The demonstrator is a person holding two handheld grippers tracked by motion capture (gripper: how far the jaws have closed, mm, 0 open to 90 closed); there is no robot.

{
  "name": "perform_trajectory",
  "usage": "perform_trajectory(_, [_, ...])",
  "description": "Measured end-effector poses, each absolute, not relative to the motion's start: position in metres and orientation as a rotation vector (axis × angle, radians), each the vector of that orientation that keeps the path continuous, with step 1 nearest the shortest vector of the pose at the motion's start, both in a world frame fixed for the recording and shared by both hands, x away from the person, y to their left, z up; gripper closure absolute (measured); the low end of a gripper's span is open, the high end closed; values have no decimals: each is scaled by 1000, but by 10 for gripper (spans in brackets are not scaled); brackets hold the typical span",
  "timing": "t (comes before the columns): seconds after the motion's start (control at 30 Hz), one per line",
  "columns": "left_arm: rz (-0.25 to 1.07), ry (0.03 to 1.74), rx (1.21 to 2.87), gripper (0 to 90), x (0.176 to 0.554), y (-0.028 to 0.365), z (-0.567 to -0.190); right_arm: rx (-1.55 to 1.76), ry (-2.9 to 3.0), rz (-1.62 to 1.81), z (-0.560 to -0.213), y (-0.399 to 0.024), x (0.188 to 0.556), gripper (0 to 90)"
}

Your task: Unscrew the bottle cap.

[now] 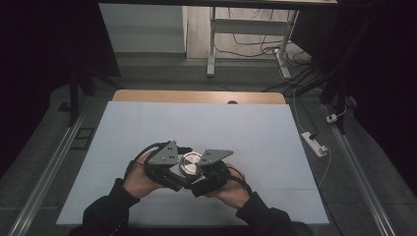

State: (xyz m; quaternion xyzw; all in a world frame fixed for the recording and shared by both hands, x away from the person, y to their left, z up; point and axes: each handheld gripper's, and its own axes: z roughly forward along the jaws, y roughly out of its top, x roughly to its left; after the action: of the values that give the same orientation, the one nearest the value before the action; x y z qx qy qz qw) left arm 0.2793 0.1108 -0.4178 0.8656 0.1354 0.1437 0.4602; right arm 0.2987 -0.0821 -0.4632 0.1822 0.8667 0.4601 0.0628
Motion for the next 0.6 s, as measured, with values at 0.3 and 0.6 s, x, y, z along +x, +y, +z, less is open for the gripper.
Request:
perform_trajectory(0.3, [390, 502, 2066, 199, 279, 98, -426, 667, 2584, 1366, -468, -87, 306, 145])
perform_trajectory(0.6, [264, 404, 2093, 132, 289, 108, -424, 620, 2593, 1399, -464, -87, 304, 145])
